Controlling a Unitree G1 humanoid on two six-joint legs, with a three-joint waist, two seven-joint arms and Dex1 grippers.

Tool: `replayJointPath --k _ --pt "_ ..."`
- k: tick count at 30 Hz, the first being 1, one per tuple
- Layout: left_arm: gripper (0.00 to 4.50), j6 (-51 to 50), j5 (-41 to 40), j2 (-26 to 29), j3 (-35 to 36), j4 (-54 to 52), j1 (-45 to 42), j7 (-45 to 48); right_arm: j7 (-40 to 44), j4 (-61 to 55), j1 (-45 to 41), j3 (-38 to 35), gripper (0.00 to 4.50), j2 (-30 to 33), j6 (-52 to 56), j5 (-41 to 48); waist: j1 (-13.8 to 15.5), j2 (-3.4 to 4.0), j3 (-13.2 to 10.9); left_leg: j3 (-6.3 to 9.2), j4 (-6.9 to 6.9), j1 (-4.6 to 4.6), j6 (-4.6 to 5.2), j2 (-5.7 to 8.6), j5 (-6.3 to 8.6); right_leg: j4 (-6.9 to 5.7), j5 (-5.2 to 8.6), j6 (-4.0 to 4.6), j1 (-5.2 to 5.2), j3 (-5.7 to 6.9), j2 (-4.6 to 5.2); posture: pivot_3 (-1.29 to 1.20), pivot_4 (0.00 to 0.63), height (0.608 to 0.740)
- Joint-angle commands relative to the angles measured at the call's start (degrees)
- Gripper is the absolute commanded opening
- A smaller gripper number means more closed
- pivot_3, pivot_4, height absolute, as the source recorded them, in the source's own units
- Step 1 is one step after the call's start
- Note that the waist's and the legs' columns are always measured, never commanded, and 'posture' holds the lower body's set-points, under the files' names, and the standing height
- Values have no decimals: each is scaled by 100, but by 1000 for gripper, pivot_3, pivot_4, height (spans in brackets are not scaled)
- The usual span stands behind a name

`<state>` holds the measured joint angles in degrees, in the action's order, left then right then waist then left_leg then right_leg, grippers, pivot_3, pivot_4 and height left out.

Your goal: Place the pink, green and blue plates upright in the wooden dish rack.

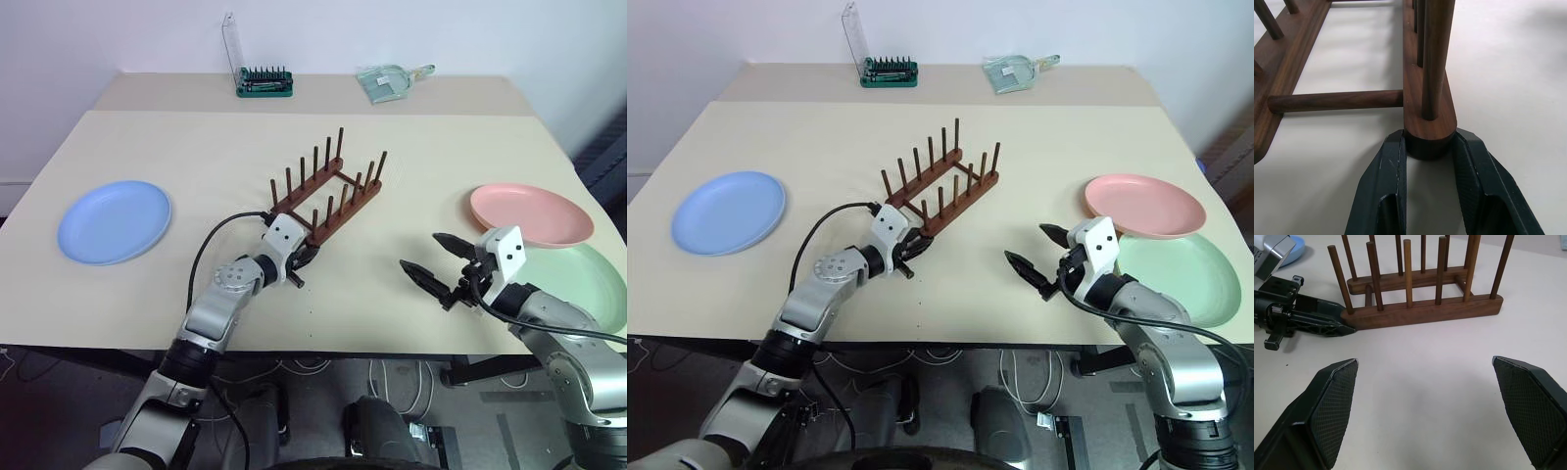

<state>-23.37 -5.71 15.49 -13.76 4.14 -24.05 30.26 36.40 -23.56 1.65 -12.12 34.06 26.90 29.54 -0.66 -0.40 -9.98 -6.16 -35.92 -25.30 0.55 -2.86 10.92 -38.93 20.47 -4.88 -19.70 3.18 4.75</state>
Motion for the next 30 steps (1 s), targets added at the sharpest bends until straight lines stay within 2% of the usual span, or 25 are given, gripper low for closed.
replayJointPath --k 1,7,13,18,27,29,30 --pt "757 372 -207 206 116 129 -32 621 -36 -281 17 -155 4500 -12 -80 66 -7 0 0 0 1 0 0 0 0 1 0 0 -1 0 0 0 150 732" --pt "757 1216 -604 782 82 401 -240 2351 126 -386 248 -117 4500 166 110 143 2 0 -2 -3 7 -17 -2 0 -1 2 0 0 -21 0 1 0 150 732" --pt "757 2000 -432 1040 -220 1562 -923 3781 356 -664 950 -236 4500 404 270 228 26 -4 -4 -4 6 -24 4 4 2 12 0 0 -21 4 5 0 150 732" --pt "757 2402 -353 896 -238 2345 -1441 4310 224 -834 1248 -337 4500 311 205 174 -3 -5 -5 -4 6 -28 5 3 3 13 0 0 -27 4 1 0 150 732" --pt "757 3035 -30 727 -195 3494 -1970 4409 34 -994 1428 -363 4500 189 118 96 4 -8 -6 -4 2 -40 6 2 2 13 -1 -1 -38 5 -6 0 150 732" --pt "1793 2969 -69 751 -135 3518 -1960 4420 21 -990 1432 -361 4500 201 109 73 -1 -8 -6 -4 2 -41 6 2 2 12 -1 -1 -38 5 -6 0 150 732" --pt "2128 2943 -82 766 -114 3505 -1945 4429 18 -987 1433 -362 4500 208 105 62 -3 -8 -6 -4 2 -41 6 2 2 12 -1 -1 -38 6 -6 0 150 732"
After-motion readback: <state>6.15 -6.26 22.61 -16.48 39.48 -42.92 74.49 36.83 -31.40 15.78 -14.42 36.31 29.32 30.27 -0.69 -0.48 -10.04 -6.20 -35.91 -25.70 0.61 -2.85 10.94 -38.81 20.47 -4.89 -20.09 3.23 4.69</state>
